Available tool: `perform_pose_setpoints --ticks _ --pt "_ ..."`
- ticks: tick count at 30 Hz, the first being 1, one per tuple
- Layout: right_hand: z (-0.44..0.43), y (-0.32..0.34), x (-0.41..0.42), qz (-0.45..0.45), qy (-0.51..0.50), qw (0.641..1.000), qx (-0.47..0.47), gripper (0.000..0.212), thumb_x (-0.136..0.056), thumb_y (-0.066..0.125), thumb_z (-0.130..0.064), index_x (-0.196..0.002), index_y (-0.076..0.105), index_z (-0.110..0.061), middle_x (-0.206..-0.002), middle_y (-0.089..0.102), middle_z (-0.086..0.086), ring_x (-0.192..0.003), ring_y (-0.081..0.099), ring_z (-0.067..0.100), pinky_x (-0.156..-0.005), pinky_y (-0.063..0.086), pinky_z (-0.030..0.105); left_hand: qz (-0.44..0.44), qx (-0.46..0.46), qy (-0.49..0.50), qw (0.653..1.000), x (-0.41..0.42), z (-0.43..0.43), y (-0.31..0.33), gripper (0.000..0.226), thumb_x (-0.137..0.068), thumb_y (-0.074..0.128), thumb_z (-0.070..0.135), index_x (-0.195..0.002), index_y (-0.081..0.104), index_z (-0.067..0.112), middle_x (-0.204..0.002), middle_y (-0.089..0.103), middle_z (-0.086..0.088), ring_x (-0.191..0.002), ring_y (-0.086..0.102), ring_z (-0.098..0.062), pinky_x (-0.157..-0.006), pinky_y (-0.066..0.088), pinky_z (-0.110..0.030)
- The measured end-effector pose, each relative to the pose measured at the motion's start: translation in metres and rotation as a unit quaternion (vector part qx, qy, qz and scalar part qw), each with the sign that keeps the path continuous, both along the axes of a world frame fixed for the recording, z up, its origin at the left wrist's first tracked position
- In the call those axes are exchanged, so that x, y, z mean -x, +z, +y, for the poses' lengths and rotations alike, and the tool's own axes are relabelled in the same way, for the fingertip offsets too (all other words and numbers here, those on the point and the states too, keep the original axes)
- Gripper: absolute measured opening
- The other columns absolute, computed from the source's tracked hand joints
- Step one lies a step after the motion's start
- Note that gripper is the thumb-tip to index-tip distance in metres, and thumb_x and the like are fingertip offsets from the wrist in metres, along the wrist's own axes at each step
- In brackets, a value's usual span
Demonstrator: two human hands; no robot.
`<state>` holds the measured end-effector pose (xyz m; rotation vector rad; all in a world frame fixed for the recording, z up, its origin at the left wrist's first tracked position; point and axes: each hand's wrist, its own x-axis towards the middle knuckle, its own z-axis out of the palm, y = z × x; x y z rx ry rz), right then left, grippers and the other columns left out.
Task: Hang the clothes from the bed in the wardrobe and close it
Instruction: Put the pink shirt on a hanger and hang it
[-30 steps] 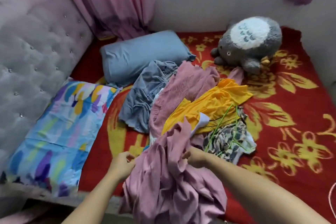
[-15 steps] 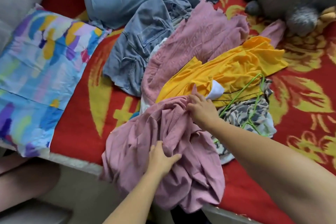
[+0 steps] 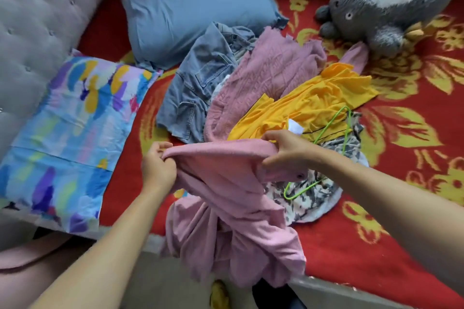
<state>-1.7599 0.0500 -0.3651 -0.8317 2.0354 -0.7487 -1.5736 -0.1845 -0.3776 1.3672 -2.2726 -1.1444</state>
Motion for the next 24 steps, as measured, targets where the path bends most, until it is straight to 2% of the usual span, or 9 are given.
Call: perform_pose_setpoints --ticks 3,6,8,11,13,15,18,21,24 --pt "-0.001 0.048 -0.024 0.061 0.046 0.997 -0.031 0.025 -0.075 0.068 -0.013 -0.097 0.06 -0.023 -0.076 0.054 -0.014 -0.077 0.052 0.011 -0.059 0.039 0.022 -0.045 0.121 -0.12 0.984 -0.02 -0.02 0.05 0.043 -0.064 0.048 -0.005 -0.101 0.062 0.013 -0.095 0.069 -0.016 -0.092 0.063 -0.034 -0.081 0.047 -0.039" --pt "0.004 0.103 -0.053 0.015 0.012 1.0 -0.005 0.011 -0.083 0.064 -0.021 -0.073 0.061 -0.025 -0.07 0.055 -0.007 -0.068 0.049 0.01 -0.06 0.039 0.031 -0.077 0.21 -0.23 0.947 -0.051 -0.033 0.093 0.049 -0.063 0.054 -0.012 -0.105 0.065 0.01 -0.103 0.066 -0.017 -0.097 0.062 -0.039 -0.082 0.047 -0.042" --pt "0.008 0.142 -0.081 0.006 0.012 1.0 -0.015 0.023 -0.083 0.061 -0.032 -0.066 0.056 -0.018 -0.066 0.046 -0.001 -0.061 0.039 0.016 -0.054 0.032 0.034 -0.067 0.216 -0.248 0.942 -0.074 -0.04 0.119 0.043 -0.066 0.054 -0.008 -0.103 0.069 0.01 -0.098 0.068 -0.017 -0.094 0.063 -0.037 -0.079 0.047 -0.04" --pt "0.016 0.202 -0.128 -0.003 0.028 1.0 -0.012 0.027 -0.087 0.062 -0.033 -0.068 0.056 -0.015 -0.066 0.045 0.003 -0.062 0.039 0.018 -0.055 0.032 0.034 0.068 0.038 -0.216 0.973 -0.101 -0.037 0.166 0.034 -0.07 0.051 0.005 -0.096 0.068 0.018 -0.077 0.072 -0.002 -0.074 0.066 -0.025 -0.065 0.05 -0.031" --pt "0.024 0.248 -0.157 -0.02 0.015 1.0 0.006 0.032 -0.087 0.065 -0.035 -0.066 0.065 -0.011 -0.063 0.058 -0.001 -0.058 0.051 0.015 -0.055 0.041 0.028 0.179 -0.082 -0.182 0.963 -0.116 -0.033 0.199 0.027 -0.082 0.055 -0.002 -0.094 0.062 0.022 -0.061 0.068 0.01 -0.055 0.059 -0.008 -0.051 0.047 -0.018" --pt "0.033 0.294 -0.184 -0.059 -0.012 0.996 0.059 0.029 -0.091 0.064 -0.025 -0.064 0.072 -0.016 -0.065 0.068 0.0 -0.057 0.06 0.01 -0.051 0.047 0.02 0.241 -0.089 -0.212 0.943 -0.131 -0.032 0.231 0.022 -0.084 0.058 0.002 -0.096 0.062 0.02 -0.067 0.069 0.011 -0.059 0.059 -0.003 -0.054 0.048 -0.016" --pt "0.047 0.344 -0.208 -0.114 -0.063 0.978 0.165 0.027 -0.08 0.068 -0.026 -0.088 0.072 -0.001 -0.082 0.07 0.016 -0.069 0.065 0.021 -0.062 0.053 0.027 0.278 -0.059 -0.273 0.919 -0.149 -0.034 0.278 0.019 -0.077 0.058 0.011 -0.092 0.065 0.019 -0.073 0.069 0.013 -0.07 0.06 -0.001 -0.065 0.049 -0.014" --pt "0.055 0.357 -0.206 -0.075 -0.082 0.984 0.143 0.043 -0.079 0.073 -0.032 -0.101 0.068 0.004 -0.095 0.069 0.025 -0.079 0.063 0.03 -0.073 0.053 0.041 0.224 0.037 -0.343 0.912 -0.156 -0.043 0.301 0.009 -0.078 0.062 0.021 -0.086 0.067 0.02 -0.07 0.069 0.009 -0.067 0.058 -0.003 -0.062 0.049 -0.021" --pt "0.05 0.321 -0.186 0.137 -0.095 0.986 0.007 0.035 -0.087 0.068 -0.035 -0.081 0.064 0.0 -0.071 0.057 0.013 -0.066 0.052 0.025 -0.06 0.045 0.039 0.057 0.237 -0.391 0.887 -0.149 -0.051 0.281 0.026 -0.073 0.051 0.033 -0.085 0.07 0.019 -0.077 0.07 -0.005 -0.076 0.065 -0.025 -0.064 0.046 -0.034"
